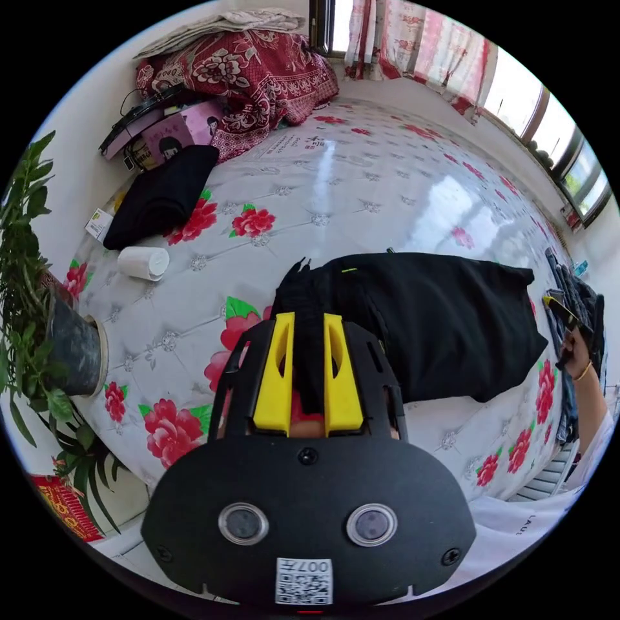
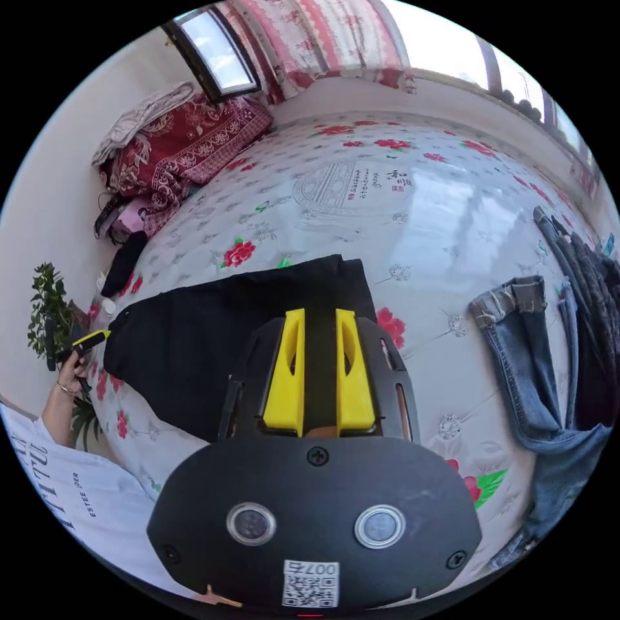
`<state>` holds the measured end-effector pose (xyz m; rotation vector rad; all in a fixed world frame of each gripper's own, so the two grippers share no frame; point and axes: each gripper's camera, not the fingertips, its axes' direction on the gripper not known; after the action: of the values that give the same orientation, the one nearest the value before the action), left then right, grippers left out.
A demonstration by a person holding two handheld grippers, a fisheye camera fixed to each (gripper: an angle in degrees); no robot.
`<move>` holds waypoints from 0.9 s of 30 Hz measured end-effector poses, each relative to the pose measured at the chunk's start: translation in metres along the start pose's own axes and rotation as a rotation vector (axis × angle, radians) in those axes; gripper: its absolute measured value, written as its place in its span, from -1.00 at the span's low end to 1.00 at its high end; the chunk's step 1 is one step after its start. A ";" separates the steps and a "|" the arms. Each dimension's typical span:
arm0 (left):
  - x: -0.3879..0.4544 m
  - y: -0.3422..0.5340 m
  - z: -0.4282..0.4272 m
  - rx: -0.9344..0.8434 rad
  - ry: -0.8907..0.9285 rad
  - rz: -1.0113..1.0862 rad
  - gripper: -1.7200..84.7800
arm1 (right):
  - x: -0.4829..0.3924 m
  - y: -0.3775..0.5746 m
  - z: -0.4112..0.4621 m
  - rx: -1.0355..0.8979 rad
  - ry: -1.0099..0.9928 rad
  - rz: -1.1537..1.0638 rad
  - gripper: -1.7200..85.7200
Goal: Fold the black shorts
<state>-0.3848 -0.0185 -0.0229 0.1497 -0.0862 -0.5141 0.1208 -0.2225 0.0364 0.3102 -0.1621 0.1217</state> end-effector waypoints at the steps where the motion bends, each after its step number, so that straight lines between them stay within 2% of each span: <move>1: 0.006 0.007 -0.001 -0.002 -0.023 0.010 -0.78 | -0.005 -0.009 0.008 -0.010 0.044 -0.023 -0.80; 4: 0.023 0.016 0.012 -0.041 -0.084 0.062 -0.78 | -0.011 -0.033 0.027 -0.023 0.128 -0.041 -0.79; 7: 0.045 0.016 0.041 -0.100 -0.178 0.142 -0.78 | 0.002 -0.046 0.054 -0.115 0.092 0.031 -0.80; 9: 0.056 0.013 0.045 -0.078 -0.207 0.161 -0.80 | 0.012 -0.042 0.068 -0.181 0.052 0.077 -0.82; 10: 0.062 0.010 0.048 -0.079 -0.229 0.164 -0.81 | 0.012 -0.036 0.063 -0.126 0.081 0.058 -0.85; 14: 0.083 0.008 0.054 -0.055 -0.311 0.227 -0.83 | 0.017 -0.028 0.057 -0.177 0.119 -0.060 -0.92; 21: 0.091 0.013 0.055 -0.035 -0.320 0.251 -0.82 | 0.066 -0.015 -0.006 0.005 0.058 0.091 -0.93; 23: 0.091 0.013 0.055 -0.038 -0.318 0.247 -0.82 | 0.075 0.003 -0.019 0.025 0.059 0.120 -0.91; 27: 0.088 0.015 0.055 -0.031 -0.317 0.244 -0.83 | 0.106 0.084 -0.054 0.118 -0.049 0.339 -0.83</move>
<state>-0.3074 -0.0556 0.0380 0.0251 -0.4008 -0.2916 0.2201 -0.1162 0.0291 0.4017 -0.2563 0.4604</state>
